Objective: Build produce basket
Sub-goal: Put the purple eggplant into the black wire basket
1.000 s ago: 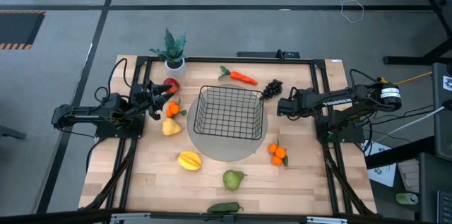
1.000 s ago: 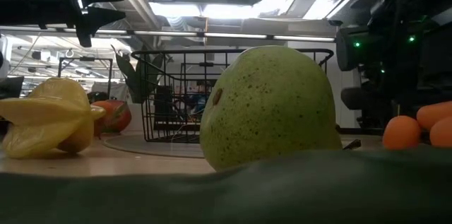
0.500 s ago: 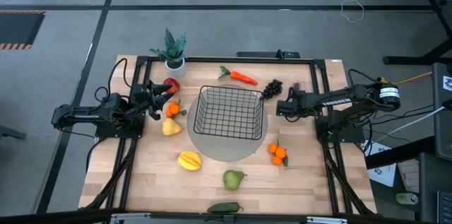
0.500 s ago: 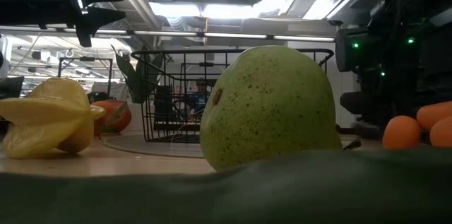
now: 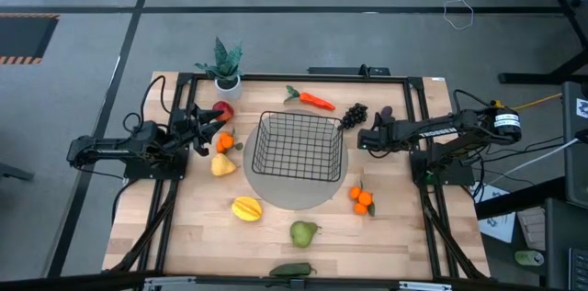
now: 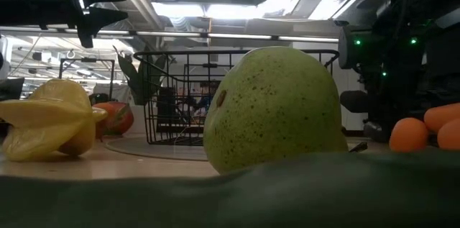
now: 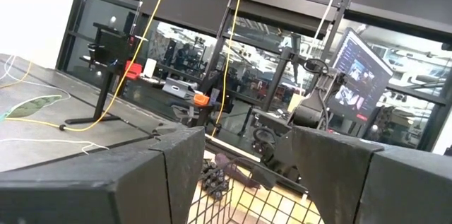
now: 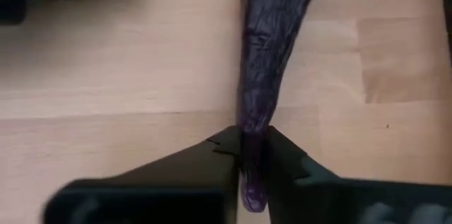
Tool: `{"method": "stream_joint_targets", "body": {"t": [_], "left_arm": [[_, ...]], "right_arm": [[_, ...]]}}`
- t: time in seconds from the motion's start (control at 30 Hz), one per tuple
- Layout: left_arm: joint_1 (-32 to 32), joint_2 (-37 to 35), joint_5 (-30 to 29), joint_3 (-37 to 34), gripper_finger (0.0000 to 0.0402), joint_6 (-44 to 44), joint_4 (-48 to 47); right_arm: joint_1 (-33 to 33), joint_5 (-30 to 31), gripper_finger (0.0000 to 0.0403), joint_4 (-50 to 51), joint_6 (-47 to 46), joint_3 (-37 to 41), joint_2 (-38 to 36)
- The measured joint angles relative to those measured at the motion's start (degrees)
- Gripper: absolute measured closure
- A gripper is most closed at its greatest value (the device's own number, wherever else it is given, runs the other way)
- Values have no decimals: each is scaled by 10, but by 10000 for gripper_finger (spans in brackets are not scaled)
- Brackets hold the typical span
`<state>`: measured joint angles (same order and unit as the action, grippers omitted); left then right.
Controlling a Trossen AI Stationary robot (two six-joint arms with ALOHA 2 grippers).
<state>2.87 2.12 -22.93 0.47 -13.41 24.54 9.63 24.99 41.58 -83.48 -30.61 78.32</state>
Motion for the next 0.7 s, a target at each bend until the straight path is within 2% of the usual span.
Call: {"method": "stream_joint_targets", "body": {"t": [0.2,0.33,0.53,0.7], "left_arm": [[0,0,0,0,199,0,-1],[0,0,0,0,199,-1,-1],[0,0,0,0,199,-1,-1],[0,0,0,0,199,0,-1]], "right_arm": [[-1,28,396,4,22,-3,0],[-1,67,397,26,51,-38,0],[-4,149,399,113,113,-154,-1],[-36,181,399,99,260,-268,-1]]}}
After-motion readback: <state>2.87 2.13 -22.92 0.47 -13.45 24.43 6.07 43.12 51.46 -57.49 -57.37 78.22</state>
